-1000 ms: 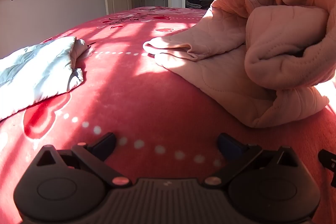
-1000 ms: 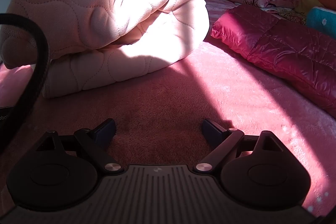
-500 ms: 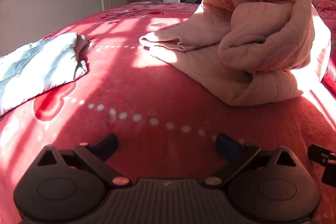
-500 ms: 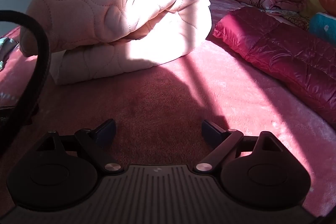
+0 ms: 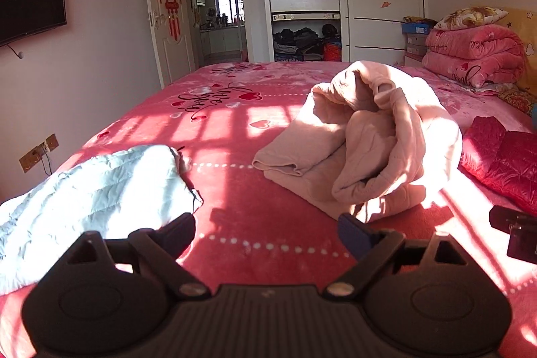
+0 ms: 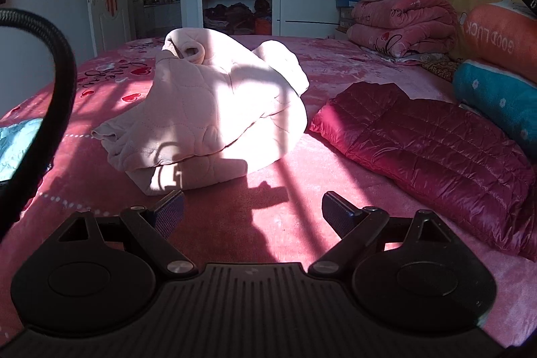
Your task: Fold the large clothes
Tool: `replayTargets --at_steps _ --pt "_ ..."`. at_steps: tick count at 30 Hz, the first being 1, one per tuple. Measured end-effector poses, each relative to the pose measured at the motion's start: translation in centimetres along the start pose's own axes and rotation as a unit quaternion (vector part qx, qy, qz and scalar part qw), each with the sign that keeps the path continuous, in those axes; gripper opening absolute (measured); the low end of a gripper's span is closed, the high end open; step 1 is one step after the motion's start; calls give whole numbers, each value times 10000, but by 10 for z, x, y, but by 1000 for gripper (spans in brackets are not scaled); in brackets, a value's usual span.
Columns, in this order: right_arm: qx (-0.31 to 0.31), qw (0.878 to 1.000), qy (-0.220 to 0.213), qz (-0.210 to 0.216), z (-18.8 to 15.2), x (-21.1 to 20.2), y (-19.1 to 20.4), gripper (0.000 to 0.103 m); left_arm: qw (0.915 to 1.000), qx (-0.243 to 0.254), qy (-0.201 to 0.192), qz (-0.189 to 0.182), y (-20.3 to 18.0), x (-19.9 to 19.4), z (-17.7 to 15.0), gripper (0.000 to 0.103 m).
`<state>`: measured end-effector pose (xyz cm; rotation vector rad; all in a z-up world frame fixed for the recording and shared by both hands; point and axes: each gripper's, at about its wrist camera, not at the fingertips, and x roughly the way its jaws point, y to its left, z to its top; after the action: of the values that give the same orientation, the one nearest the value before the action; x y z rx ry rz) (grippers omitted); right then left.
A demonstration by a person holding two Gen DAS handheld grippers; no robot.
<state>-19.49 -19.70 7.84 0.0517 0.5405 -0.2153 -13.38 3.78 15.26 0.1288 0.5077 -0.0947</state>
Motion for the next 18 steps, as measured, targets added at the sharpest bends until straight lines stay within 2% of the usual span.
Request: replayTargets --at_steps 5,10,18 --pt "-165 9994 -280 72 26 -44 8 103 9993 121 -321 138 10 -41 18 101" --pt "-193 9982 -525 211 42 -86 16 103 9981 143 -578 185 21 -72 30 102" --pt "-326 9954 -828 342 60 -111 32 103 9958 50 -894 171 32 -106 38 102"
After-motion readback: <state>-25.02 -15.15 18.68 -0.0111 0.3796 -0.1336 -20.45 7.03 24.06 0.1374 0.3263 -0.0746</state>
